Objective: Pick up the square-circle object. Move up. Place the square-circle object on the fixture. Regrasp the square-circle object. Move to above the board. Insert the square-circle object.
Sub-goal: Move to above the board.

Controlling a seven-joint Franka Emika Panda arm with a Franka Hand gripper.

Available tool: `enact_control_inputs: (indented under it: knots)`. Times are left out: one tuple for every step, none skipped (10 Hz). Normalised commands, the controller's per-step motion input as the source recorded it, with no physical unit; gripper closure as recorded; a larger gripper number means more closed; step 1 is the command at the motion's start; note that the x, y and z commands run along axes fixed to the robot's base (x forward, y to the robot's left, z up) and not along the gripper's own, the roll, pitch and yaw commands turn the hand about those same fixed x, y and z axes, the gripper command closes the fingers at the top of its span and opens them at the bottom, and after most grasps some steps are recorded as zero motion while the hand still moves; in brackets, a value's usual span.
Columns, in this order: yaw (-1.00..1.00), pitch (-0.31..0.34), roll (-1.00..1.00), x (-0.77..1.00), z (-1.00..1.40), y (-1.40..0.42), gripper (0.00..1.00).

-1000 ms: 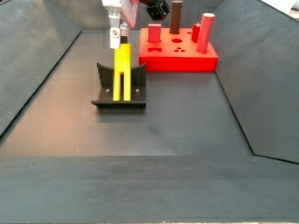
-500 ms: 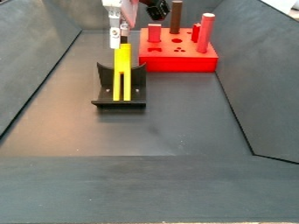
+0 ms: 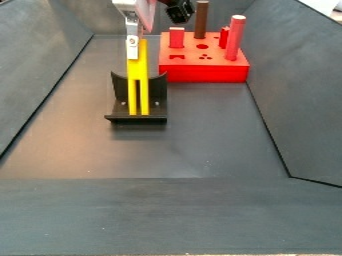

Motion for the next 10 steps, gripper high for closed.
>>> enact_control_inputs:
  knots:
    - [0.36, 0.233, 0.06, 0.09, 1.00, 0.24, 1.00]
    - [0.30, 0.215, 0.02, 0.09, 1.00, 0.22, 1.00]
    - [0.24, 0.173, 0.00, 0.09, 1.00, 0.21, 1.00]
    - [0.19, 0.120, -0.02, 0.09, 1.00, 0.20, 1.00]
    - [0.15, 0.057, -0.04, 0.08, 1.00, 0.19, 1.00]
    - [0.11, 0.031, -0.06, 0.08, 1.00, 0.18, 1.00]
    - [0.07, 0.033, -0.07, 0.07, 1.00, 0.16, 1.00]
    - [0.04, 0.049, -0.07, 0.07, 1.00, 0.16, 1.00]
    - [0.03, 0.066, -0.08, 0.07, 1.00, 0.15, 1.00]
    - [0.02, 0.095, -0.07, 0.07, 1.00, 0.13, 1.00]
